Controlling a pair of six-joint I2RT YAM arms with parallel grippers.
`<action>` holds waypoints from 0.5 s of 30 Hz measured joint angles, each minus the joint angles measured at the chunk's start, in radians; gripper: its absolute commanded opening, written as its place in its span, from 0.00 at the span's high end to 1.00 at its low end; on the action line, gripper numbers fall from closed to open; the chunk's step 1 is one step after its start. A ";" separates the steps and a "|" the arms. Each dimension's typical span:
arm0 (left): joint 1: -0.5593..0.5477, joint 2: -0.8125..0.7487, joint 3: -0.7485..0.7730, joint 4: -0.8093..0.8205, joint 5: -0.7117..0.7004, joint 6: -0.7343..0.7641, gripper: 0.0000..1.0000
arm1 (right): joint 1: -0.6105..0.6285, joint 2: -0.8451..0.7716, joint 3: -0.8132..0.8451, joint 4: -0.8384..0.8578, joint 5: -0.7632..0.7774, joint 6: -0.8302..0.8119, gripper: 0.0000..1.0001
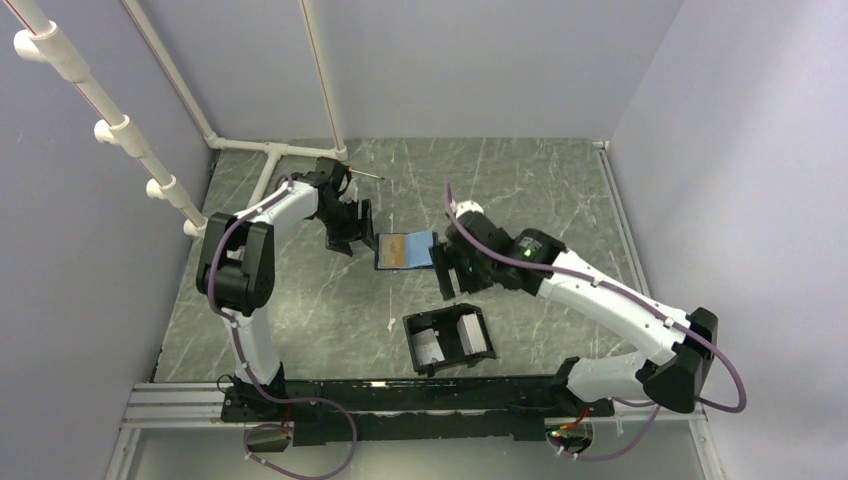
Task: Put the credit cards into the card holder
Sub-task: Insert the credit card into the card holder, then pick up the credit card from the storage box.
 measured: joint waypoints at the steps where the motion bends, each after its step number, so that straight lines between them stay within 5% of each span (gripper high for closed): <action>1: 0.000 -0.013 -0.006 0.003 -0.002 0.005 0.27 | 0.021 -0.015 -0.031 -0.027 0.014 0.020 0.16; 15: -0.010 -0.055 -0.059 0.034 -0.010 0.023 0.26 | 0.164 0.095 -0.208 -0.123 0.127 0.205 0.22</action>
